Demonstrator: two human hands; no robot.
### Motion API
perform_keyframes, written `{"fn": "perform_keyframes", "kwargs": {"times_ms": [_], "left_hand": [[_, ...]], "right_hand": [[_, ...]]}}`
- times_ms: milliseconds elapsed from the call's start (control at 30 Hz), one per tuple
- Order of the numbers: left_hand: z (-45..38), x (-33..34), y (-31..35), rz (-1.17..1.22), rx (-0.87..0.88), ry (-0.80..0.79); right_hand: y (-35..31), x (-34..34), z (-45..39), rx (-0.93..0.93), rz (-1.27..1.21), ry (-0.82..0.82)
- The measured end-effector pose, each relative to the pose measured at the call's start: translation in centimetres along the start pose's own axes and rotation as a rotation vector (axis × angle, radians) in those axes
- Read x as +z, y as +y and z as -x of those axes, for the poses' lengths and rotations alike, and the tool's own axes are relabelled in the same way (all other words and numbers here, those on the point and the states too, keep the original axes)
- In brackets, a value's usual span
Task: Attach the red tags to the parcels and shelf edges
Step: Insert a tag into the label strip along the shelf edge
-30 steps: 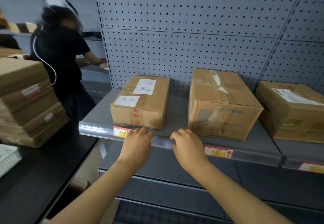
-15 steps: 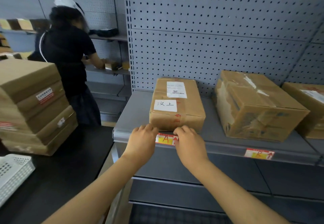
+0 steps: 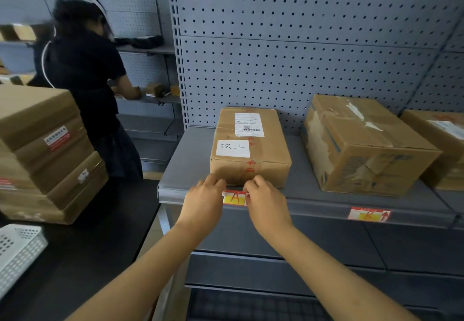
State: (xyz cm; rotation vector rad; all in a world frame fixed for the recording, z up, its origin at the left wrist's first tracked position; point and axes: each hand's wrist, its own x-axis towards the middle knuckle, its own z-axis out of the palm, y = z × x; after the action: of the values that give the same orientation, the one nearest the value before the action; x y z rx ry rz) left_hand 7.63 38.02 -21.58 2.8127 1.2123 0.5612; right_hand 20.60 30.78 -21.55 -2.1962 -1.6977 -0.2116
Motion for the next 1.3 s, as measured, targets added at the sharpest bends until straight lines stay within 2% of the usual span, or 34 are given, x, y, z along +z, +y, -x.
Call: {"fn": "perform_keyframes", "kwargs": {"times_ms": [933,1300], "left_hand": [[0.5,0.8,-0.6,0.087,-0.124,0.062],[0.4,0.9,0.7,0.013,0.038,0.049]], "right_hand": [[-0.3,0.7,0.1,0.011,0.037,0.013],[1.8,-0.4,0.4,0.018,0.023,0.012]]}}
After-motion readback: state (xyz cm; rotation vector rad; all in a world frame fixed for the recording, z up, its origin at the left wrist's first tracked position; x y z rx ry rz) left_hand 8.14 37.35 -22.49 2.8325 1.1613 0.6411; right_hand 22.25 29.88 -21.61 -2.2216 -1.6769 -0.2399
